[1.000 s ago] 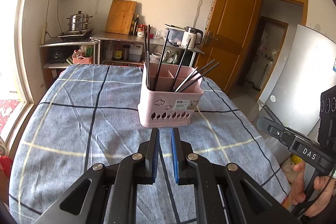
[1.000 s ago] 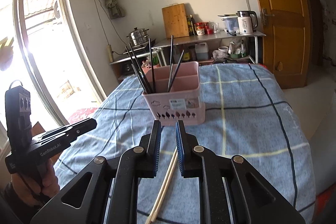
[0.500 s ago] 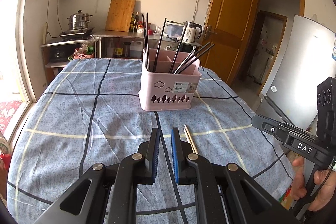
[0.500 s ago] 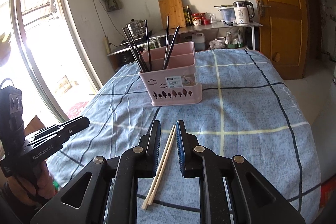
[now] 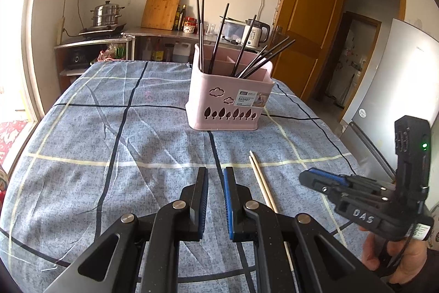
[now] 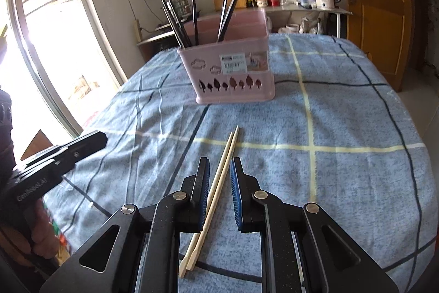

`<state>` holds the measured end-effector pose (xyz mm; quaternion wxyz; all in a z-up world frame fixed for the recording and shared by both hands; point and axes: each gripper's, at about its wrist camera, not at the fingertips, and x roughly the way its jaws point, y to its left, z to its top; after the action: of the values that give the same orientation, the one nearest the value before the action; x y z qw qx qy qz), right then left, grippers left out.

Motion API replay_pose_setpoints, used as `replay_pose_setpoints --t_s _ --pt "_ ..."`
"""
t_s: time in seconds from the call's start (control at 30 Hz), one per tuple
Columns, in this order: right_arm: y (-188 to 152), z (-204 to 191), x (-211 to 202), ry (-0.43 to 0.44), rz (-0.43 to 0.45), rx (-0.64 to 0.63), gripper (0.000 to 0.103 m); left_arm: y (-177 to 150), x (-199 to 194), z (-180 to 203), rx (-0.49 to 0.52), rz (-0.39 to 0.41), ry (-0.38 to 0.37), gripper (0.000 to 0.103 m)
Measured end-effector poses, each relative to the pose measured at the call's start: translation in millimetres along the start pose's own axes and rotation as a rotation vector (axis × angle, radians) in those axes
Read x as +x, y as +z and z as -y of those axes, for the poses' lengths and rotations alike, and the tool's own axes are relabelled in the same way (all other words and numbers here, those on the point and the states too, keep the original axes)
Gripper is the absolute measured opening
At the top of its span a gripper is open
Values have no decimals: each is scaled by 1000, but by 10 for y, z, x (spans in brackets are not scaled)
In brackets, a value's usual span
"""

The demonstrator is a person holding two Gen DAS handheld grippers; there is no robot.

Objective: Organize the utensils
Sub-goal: 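Move both tools back toward the wooden chopsticks on the cloth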

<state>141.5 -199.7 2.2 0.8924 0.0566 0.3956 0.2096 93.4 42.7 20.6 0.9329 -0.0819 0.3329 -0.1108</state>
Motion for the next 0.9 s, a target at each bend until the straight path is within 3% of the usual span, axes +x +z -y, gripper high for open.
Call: replay_pose_setpoints --t_s 0.43,0.9 --pt "-101 42 585 -36 -144 28 16 -48 160 -200 -45 -34 0 10" --pt "-80 -18 627 -78 -137 -4 16 -94 292 -103 -34 -80 0 10"
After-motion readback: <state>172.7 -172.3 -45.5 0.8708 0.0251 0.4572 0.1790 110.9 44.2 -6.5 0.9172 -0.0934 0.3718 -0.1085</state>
